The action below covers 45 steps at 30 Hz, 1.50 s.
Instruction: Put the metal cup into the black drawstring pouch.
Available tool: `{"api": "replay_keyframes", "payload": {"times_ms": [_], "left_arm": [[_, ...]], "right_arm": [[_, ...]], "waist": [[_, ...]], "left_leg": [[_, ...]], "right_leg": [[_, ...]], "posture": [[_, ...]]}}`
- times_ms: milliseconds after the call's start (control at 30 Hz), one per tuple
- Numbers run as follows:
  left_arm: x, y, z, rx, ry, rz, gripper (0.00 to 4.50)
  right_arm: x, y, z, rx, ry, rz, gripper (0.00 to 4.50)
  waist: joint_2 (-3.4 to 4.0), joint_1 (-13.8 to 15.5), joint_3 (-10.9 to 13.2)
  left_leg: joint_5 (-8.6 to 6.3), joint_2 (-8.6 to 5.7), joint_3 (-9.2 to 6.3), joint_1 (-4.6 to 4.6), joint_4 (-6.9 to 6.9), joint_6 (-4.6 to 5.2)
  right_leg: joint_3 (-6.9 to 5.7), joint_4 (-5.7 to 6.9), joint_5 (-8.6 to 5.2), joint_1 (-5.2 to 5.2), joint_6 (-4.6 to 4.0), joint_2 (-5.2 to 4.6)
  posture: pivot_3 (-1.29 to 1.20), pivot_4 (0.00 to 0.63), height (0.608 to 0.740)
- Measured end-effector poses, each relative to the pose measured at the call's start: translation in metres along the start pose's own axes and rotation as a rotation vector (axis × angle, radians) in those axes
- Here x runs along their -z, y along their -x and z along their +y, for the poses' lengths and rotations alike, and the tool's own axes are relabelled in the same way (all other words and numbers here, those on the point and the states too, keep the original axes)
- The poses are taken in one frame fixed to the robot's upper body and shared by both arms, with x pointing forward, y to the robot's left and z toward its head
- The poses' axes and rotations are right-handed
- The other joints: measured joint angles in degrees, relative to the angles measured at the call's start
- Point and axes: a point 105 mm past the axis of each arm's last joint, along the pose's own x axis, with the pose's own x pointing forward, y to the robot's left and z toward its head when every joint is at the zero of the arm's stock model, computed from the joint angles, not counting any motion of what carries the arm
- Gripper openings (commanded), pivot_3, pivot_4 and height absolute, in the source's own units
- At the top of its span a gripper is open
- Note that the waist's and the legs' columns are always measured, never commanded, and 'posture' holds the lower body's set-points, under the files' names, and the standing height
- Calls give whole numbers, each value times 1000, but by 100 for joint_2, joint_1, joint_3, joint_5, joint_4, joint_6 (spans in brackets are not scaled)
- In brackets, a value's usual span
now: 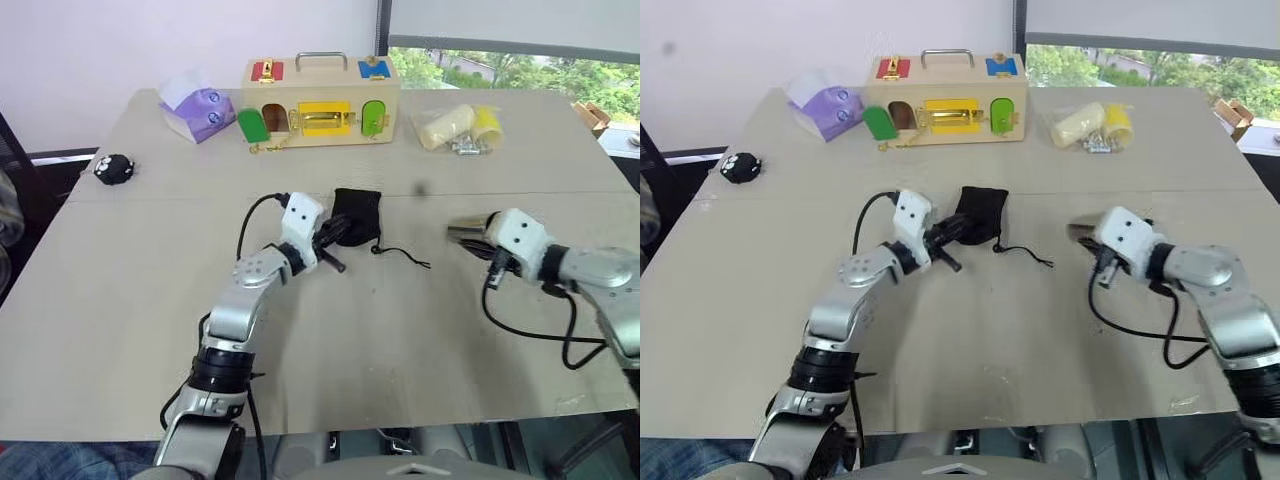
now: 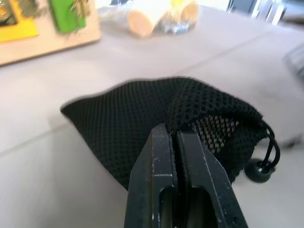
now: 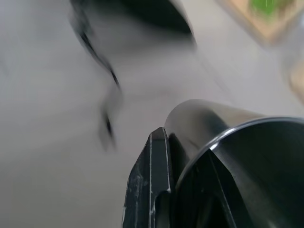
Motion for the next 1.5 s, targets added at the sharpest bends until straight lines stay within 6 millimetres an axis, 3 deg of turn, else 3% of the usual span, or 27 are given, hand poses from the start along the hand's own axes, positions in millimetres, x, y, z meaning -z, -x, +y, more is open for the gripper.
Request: {"api": "replay_keyframes", "payload": {"times_ms": [67, 233, 467, 800, 1100, 1500], "left_arm": [[-4, -2, -1, 5, 21, 14, 0], [-3, -6, -2, -5, 96, 69, 0], [-2, -3, -3, 0, 71, 117, 0], [-7, -5, -6, 21, 65, 119, 0], [-8, -3, -4, 10, 49, 124, 0], [-20, -15, -15, 49, 40, 82, 0]], "right_arm": [[-19, -11, 21, -65, -72, -87, 42], [-49, -29, 51, -159, -136, -196, 42], [-63, -41, 57, -143, -170, -227, 42], [-36, -66, 43, 43, -230, -129, 42], [-33, -85, 44, 126, -271, -152, 42], [-34, -114, 48, 128, -684, -200, 42]], "waist": [[0, 4, 0], [-1, 14, 1], [-1, 8, 1], [-1, -4, 1], [-1, -2, 1], [1, -21, 2]], "left_leg": [[1, 0, -3, 0, -2, -1], [0, -5, -3, -4, 4, 0], [1, -5, -5, -3, 5, -1], [1, -5, -3, -2, 4, -2], [1, -5, -2, -4, 3, -3], [2, -4, -3, -4, 0, -4]], "right_leg": [[-2, -1, 0, 0, 0, 0], [-2, -2, 0, 1, 1, -3], [-3, 3, 0, 0, 0, -1], [-1, 5, 0, -2, -1, 1], [0, 3, 0, -3, 0, 0], [0, 4, 1, -3, -1, 1]], "posture": [[0, 150, 740], [0, 150, 740], [0, 150, 740], [0, 150, 740], [0, 150, 740], [0, 150, 740]]}}
